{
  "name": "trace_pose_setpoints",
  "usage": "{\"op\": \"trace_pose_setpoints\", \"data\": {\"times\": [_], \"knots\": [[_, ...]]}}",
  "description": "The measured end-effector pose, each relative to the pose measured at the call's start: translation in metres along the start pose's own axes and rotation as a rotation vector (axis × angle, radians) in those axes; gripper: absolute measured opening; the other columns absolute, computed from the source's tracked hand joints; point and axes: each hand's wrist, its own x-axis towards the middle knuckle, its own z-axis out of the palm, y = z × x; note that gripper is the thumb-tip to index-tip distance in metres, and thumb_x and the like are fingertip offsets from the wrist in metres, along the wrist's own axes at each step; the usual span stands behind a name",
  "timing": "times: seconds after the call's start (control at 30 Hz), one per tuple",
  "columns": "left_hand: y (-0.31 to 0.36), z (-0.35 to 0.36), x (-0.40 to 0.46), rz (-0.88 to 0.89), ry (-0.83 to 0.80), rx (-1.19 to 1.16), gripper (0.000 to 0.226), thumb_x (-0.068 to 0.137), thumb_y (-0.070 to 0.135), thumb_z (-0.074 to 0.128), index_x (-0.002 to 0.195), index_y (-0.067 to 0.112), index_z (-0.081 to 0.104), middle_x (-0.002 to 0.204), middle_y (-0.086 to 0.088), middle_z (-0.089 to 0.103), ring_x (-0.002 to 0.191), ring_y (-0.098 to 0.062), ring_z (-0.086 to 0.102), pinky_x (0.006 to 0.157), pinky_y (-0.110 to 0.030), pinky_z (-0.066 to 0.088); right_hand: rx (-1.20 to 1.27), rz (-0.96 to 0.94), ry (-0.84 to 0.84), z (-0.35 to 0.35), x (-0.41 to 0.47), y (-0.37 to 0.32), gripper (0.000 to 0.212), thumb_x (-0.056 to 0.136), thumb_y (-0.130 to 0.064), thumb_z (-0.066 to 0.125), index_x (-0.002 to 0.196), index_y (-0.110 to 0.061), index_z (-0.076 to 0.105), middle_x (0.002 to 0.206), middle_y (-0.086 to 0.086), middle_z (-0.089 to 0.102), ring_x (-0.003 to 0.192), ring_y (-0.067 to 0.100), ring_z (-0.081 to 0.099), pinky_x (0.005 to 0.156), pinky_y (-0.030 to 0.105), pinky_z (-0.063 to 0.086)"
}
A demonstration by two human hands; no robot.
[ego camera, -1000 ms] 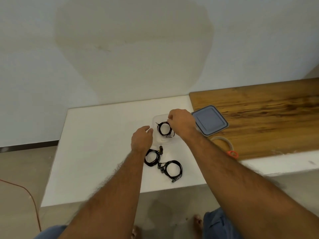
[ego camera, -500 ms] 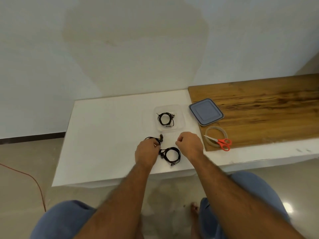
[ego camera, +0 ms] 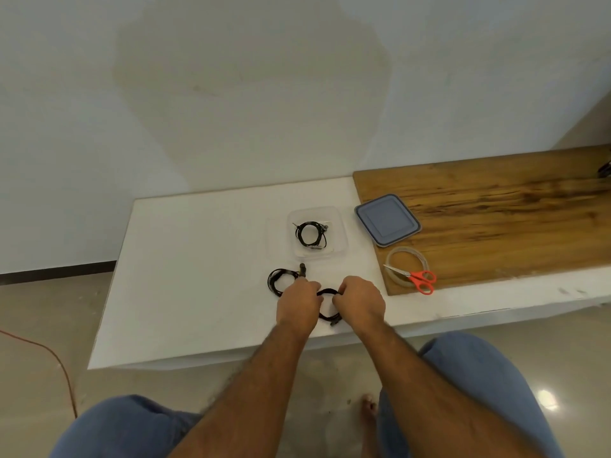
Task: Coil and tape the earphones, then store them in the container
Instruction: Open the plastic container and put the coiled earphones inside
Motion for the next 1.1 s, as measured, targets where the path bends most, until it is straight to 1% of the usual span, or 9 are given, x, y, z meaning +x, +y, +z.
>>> {"op": "trace_pose_setpoints", "data": {"times": [0.17,0.27,0.43,0.57,0.63,0.77,0.87,1.0,1.1], "knots": [[0.007,-0.015,0.006,0.034,0.031,-0.137,0.023,0.094,0.028,0.054,0.107,0.018,0.070,0.098,0.001,0.071,0.089,-0.015,0.064,0.071,-0.028,0.048,0.113,-0.079,-0.076,-0.039,0.017,-0.001,0.006,0.077,-0.018,0.065,0.075,-0.023,0.067,0.080,-0.001,0.071,0.074,0.016,0.064,0.056,0.024,0.046],[0.009,-0.032,0.013,0.055,0.092,-0.250,0.022,0.094,0.031,0.057,0.108,0.022,0.071,0.099,0.005,0.072,0.085,-0.010,0.063,0.074,-0.024,0.048,0.235,-0.152,-0.113,-0.067,0.030,-0.006,0.010,0.075,-0.011,0.068,0.069,-0.018,0.069,0.068,-0.001,0.068,0.064,0.015,0.063,0.057,0.029,0.054],[-0.009,-0.061,0.036,-0.045,0.325,-0.406,0.020,0.094,0.027,0.058,0.106,0.020,0.072,0.100,0.006,0.072,0.087,-0.007,0.061,0.076,-0.021,0.041,0.356,-0.197,0.004,-0.092,0.069,-0.027,0.014,0.078,-0.010,0.070,0.067,-0.019,0.066,0.069,0.001,0.068,0.065,0.016,0.063,0.063,0.035,0.058],[-0.040,-0.066,0.044,-0.171,0.337,-0.354,0.021,0.092,0.025,0.059,0.110,0.021,0.069,0.104,0.003,0.071,0.094,-0.013,0.063,0.080,-0.025,0.044,0.353,-0.191,0.076,-0.087,0.095,-0.046,0.019,0.081,-0.011,0.068,0.064,-0.021,0.065,0.068,-0.001,0.067,0.066,0.016,0.063,0.066,0.036,0.059],[-0.048,-0.064,0.047,-0.179,0.303,-0.335,0.023,0.092,0.024,0.059,0.112,0.021,0.069,0.104,0.003,0.070,0.092,-0.013,0.061,0.080,-0.026,0.045,0.255,-0.189,0.084,-0.079,0.105,-0.054,0.019,0.081,-0.012,0.066,0.065,-0.022,0.067,0.073,-0.001,0.070,0.072,0.017,0.067,0.065,0.035,0.059],[-0.057,-0.060,0.049,-0.177,0.260,-0.309,0.023,0.091,0.021,0.059,0.111,0.020,0.069,0.104,0.003,0.071,0.093,-0.013,0.062,0.080,-0.026,0.046,-0.001,-0.182,0.142,-0.062,0.114,-0.062,0.017,0.086,-0.012,0.056,0.087,-0.017,0.073,0.085,0.003,0.073,0.077,0.021,0.068,0.057,0.028,0.053],[-0.063,-0.055,0.050,-0.156,0.211,-0.266,0.026,0.090,0.022,0.061,0.115,0.019,0.068,0.106,0.001,0.070,0.092,-0.013,0.061,0.079,-0.026,0.046,-0.144,-0.230,0.218,-0.056,0.114,-0.063,0.018,0.092,-0.016,0.054,0.104,-0.017,0.068,0.100,0.004,0.070,0.090,0.023,0.065,0.063,0.028,0.051],[-0.068,-0.046,0.048,-0.114,0.085,-0.143,0.039,0.089,0.031,0.065,0.127,0.022,0.062,0.121,-0.001,0.058,0.112,-0.020,0.057,0.092,-0.032,0.046,-0.092,-0.281,0.285,-0.056,0.110,-0.058,0.029,0.095,-0.022,0.056,0.123,-0.016,0.062,0.115,0.008,0.065,0.105,0.026,0.061,0.079,0.034,0.053],[-0.068,-0.040,0.046,-0.094,0.041,-0.044,0.036,0.091,0.025,0.063,0.127,0.021,0.063,0.122,-0.005,0.055,0.111,-0.023,0.057,0.089,-0.033,0.045,0.017,-0.299,0.342,-0.056,0.102,-0.055,0.030,0.095,-0.024,0.055,0.123,-0.017,0.062,0.117,0.006,0.066,0.104,0.022,0.062,0.079,0.034,0.052]]}}
